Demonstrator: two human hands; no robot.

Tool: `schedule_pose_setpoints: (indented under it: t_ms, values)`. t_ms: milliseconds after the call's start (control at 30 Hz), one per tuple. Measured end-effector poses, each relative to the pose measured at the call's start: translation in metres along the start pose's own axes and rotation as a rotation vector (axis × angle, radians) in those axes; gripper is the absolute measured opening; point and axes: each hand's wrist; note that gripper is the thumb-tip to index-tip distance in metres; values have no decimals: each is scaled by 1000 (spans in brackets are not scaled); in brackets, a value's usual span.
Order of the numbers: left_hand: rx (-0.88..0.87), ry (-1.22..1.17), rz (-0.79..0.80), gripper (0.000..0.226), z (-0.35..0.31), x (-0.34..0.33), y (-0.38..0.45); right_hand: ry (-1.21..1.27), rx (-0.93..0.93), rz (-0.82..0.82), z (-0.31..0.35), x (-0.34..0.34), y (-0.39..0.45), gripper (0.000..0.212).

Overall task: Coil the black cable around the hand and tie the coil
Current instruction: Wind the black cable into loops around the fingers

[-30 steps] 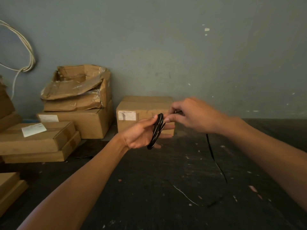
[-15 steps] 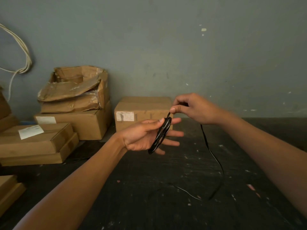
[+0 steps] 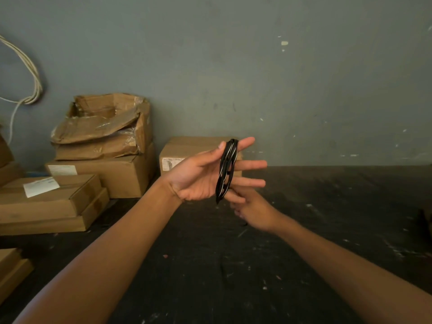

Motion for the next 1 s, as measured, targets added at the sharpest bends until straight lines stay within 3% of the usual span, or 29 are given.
schedule_pose_setpoints:
  t_ms: [167, 567, 800, 1000]
  values:
    - [-40, -33, -53, 51, 1, 6, 3, -113, 7, 31, 1, -23, -7, 25]
    - [-75, -98, -354, 46, 15, 38, 0, -463, 60, 157, 33, -18, -20, 29]
    - [-42, -57, -514, 46, 21, 44, -4, -391, 61, 77, 72, 12, -10, 29]
    - [51, 47, -550, 49, 31, 52, -14, -378, 9, -56, 104, 52, 9, 37]
Point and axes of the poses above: each hand's wrist, its own y-axis towards the middle knuckle, its own x-axis out of the back of the hand, z = x × y, and after that the axes turned 3 degrees about x, right-handed
